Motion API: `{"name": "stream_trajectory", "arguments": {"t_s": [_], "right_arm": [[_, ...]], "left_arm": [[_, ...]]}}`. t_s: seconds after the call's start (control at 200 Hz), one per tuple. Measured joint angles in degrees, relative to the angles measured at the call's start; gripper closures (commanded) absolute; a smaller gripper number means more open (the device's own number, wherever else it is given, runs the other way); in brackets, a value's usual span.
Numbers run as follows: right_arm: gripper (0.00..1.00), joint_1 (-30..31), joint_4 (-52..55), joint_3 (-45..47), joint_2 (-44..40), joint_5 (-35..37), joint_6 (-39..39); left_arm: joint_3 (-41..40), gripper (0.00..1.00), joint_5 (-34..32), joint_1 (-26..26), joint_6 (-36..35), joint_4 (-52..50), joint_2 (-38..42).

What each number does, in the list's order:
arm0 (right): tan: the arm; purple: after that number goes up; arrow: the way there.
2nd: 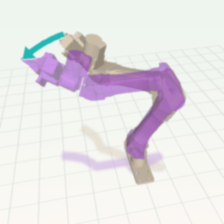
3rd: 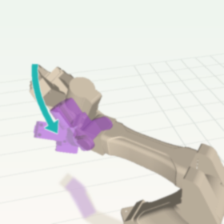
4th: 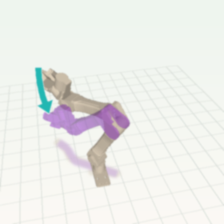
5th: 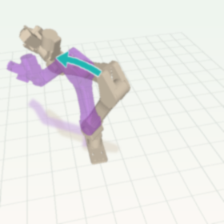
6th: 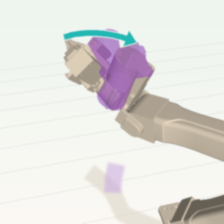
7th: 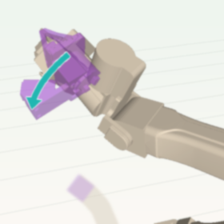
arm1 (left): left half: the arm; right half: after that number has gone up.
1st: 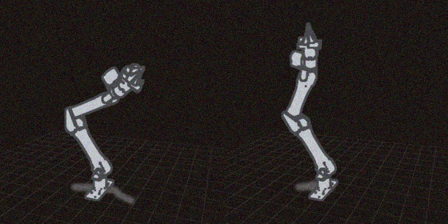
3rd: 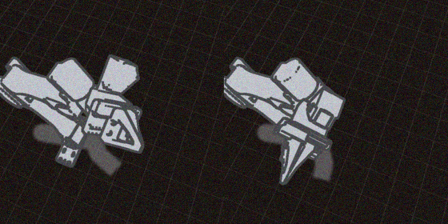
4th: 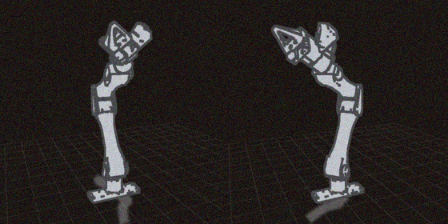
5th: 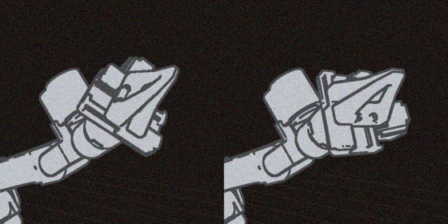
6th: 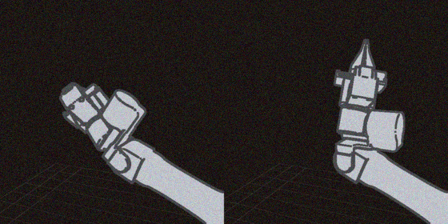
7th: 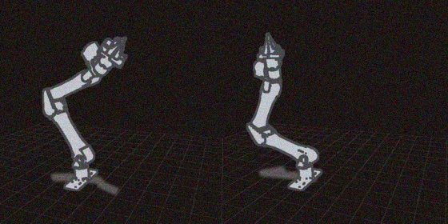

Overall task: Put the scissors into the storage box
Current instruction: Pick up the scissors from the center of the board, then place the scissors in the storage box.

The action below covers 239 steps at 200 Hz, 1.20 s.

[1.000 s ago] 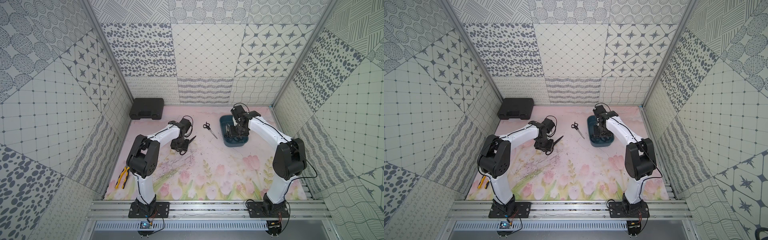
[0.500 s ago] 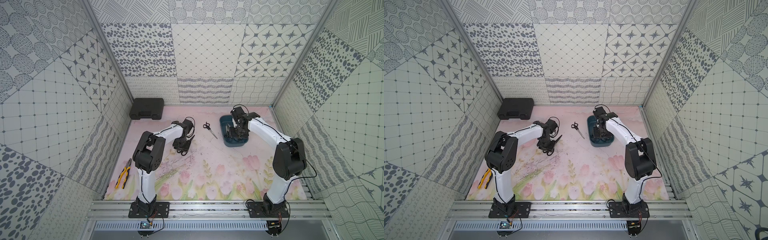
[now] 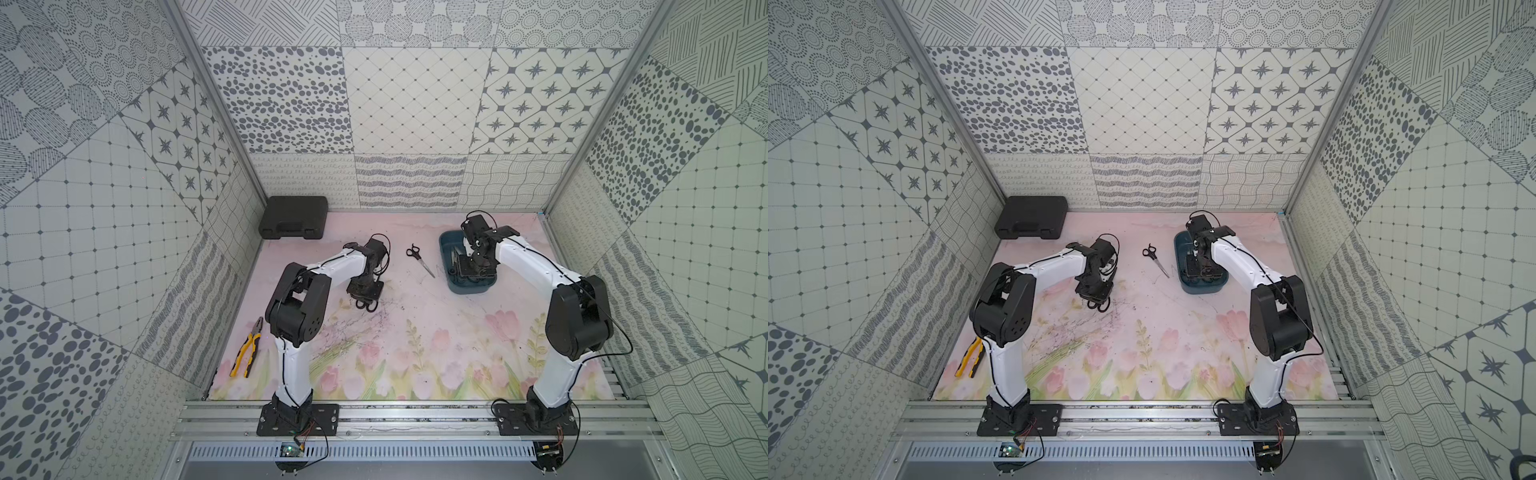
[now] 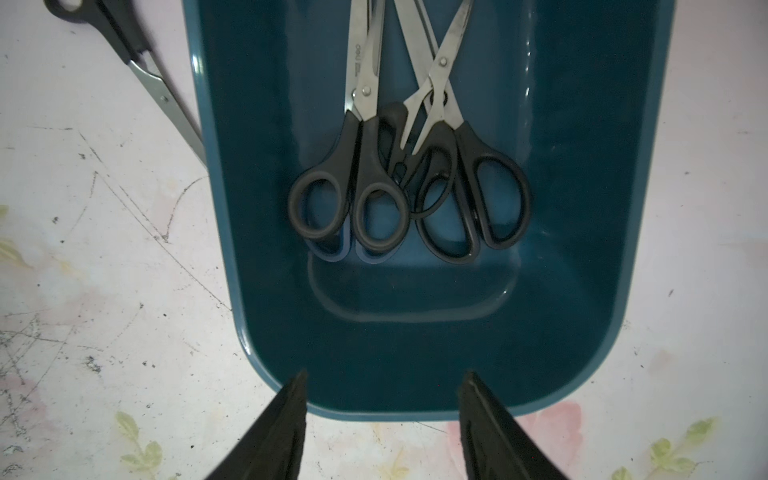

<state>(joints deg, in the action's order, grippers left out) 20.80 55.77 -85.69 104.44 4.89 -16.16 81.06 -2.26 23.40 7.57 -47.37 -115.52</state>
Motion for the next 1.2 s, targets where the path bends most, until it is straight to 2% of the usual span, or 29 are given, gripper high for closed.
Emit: {"name": "stream_trajectory", "arguments": {"t_s": [0.14,0.305,0.415,0.52,0.665,0.805,0.9,1.025,1.196], "right_arm": [[0.38,-0.04,-0.28,0.11,-0.81,-0.07,-0.09],[0.38,-0.94,-2.23,2.21,-5.25,0.63,-1.14],[0.38,-2.71,-4.28,3.82,-9.64,1.68,-2.69],[0.38,-5.11,-7.28,6.73,-14.97,3.82,-4.81],[0.37,-8.44,-10.03,11.06,-21.66,6.38,-6.95],[0.37,-10.25,-11.19,13.00,-24.20,8.07,-7.67],[0.36,-10.29,-11.50,14.99,-25.31,8.74,-7.65],[0.36,-10.45,-11.50,16.57,-25.53,8.79,-7.50],[0.36,-10.56,-11.58,17.99,-25.57,8.74,-7.43]], "left_arm": [[-0.39,1.00,-1.11,1.11,1.14,-0.07,2.19],[1.22,1.00,-1.38,4.02,3.37,0.70,8.90],[5.20,1.00,-1.05,6.86,5.25,2.64,11.61],[11.26,1.00,0.46,9.68,6.93,5.66,10.29],[25.88,1.00,5.27,13.46,9.97,10.14,1.25],[41.44,1.00,10.95,16.28,14.82,15.58,-11.23],[49.22,1.00,13.92,17.64,19.43,19.34,-19.06],[54.93,1.00,15.78,18.80,26.34,23.08,-26.77],[57.20,1.00,15.80,19.45,34.64,25.27,-32.02]]}}
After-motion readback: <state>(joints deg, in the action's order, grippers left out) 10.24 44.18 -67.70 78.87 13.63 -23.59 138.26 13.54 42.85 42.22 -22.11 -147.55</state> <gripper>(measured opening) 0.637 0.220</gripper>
